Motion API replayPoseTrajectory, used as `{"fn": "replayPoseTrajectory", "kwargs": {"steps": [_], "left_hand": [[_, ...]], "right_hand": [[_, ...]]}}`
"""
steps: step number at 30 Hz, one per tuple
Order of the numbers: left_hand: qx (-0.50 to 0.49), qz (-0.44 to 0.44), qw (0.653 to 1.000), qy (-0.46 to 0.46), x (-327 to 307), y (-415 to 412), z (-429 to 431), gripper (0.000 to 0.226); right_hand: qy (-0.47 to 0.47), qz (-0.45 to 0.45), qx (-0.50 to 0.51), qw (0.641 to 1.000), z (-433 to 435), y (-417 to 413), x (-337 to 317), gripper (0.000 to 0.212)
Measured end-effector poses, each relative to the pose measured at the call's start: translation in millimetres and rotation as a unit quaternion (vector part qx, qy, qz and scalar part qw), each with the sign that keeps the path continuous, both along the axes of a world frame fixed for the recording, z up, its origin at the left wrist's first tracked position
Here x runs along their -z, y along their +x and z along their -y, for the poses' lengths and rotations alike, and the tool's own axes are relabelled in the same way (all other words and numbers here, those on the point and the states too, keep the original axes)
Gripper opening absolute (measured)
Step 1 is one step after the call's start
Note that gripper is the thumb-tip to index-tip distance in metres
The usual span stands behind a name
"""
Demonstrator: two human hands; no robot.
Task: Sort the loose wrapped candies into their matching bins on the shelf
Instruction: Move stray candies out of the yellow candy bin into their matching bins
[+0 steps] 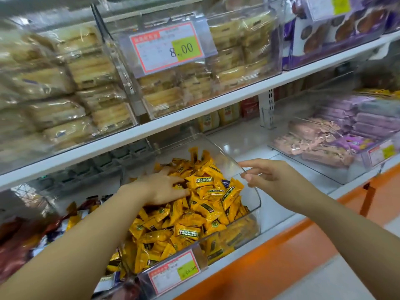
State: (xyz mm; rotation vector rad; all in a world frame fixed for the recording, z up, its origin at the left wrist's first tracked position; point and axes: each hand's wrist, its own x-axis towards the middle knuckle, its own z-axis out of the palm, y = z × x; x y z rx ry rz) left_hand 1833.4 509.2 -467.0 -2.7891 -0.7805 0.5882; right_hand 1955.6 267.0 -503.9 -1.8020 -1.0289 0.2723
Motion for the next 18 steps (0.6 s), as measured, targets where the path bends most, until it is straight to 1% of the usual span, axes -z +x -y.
{"fn": "replayPoseTrajectory", "kwargs": {"steps": [3, 5, 7, 8, 9, 10, 11, 12, 14, 16, 18], "left_hand": [[-0.015, 0.020, 1.000, 0.008, -4, -6, -12, 0.057], [-0.003, 0.067, 0.998, 0.007, -7, -7, -14, 0.054], [0.041, 0.158, 0.987, -0.013, -10, -3, 1, 0.046], [0.077, 0.208, 0.975, -0.030, -12, 1, 14, 0.042], [0.122, 0.246, 0.960, -0.051, -12, 7, 29, 0.039], [0.171, 0.260, 0.948, -0.072, -9, 14, 45, 0.037], [0.210, 0.251, 0.940, -0.096, -5, 20, 59, 0.038], [0.230, 0.224, 0.939, -0.121, 1, 25, 71, 0.040], [0.218, 0.160, 0.951, -0.152, 12, 31, 84, 0.047], [0.202, 0.129, 0.960, -0.148, 18, 32, 85, 0.050], [0.215, 0.114, 0.963, -0.116, 19, 32, 79, 0.047]], "right_hand": [[-0.003, -0.001, 0.005, 1.000, -1, -1, -1, 0.025], [-0.005, -0.002, 0.008, 1.000, -1, -1, -1, 0.025], [-0.002, -0.004, 0.010, 1.000, -2, -2, -1, 0.025], [0.000, -0.007, 0.011, 1.000, -3, -1, -1, 0.024], [0.002, -0.009, 0.012, 1.000, -3, -1, -1, 0.024], [0.006, -0.011, 0.012, 1.000, -3, -1, -1, 0.024], [0.010, -0.012, 0.012, 1.000, -3, -1, 0, 0.024], [0.013, -0.012, 0.012, 1.000, -3, -1, 0, 0.024], [0.019, -0.011, 0.012, 1.000, -2, -1, 1, 0.025], [0.019, -0.009, 0.011, 1.000, -2, -1, 1, 0.025], [0.016, -0.008, 0.008, 1.000, -1, -1, 1, 0.025]]}}
